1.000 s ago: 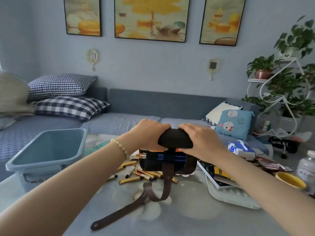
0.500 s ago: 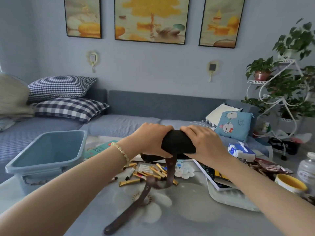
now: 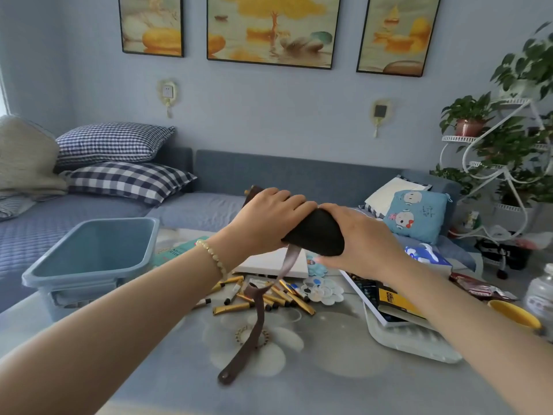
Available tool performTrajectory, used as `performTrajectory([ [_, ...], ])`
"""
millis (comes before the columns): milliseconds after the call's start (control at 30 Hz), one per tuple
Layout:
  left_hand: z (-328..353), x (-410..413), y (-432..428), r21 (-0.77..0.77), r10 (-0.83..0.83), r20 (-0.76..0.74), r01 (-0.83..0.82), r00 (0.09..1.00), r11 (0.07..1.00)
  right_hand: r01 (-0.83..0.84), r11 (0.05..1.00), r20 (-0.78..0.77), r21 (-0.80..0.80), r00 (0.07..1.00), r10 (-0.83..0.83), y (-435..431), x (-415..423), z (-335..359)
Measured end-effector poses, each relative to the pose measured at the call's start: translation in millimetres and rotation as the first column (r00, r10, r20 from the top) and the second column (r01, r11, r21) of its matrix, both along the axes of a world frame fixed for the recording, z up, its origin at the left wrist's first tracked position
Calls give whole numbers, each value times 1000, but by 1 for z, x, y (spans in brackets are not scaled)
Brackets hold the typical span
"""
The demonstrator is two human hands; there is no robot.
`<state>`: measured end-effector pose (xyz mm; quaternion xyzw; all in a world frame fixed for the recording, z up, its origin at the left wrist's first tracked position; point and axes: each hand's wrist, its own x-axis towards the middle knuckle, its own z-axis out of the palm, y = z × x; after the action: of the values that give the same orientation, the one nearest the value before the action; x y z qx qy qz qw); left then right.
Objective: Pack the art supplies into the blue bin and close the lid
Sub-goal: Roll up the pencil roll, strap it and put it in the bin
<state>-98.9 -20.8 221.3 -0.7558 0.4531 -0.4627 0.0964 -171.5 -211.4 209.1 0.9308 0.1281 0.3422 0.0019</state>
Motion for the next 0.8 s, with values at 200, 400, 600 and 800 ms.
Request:
performTrajectory([
  [200,-17,6,5,-129,-137,256,174,957,976,-68,953,-253,296,956,147,9,-11,10],
  [400,-35,-21,-9,-736,-416,-511,-133,752,664,127,969,259,210,949,-180,7,5,-9],
  [600,-19,-29,-36,-619,-953,-158,-726,-259,300,257,958,485,-125,859,-167,32,10,-38],
  [800,-41,4,-13,-609,-945,-213,-722,-248,327,-253,930,216,267,956,199,31,-3,-41],
])
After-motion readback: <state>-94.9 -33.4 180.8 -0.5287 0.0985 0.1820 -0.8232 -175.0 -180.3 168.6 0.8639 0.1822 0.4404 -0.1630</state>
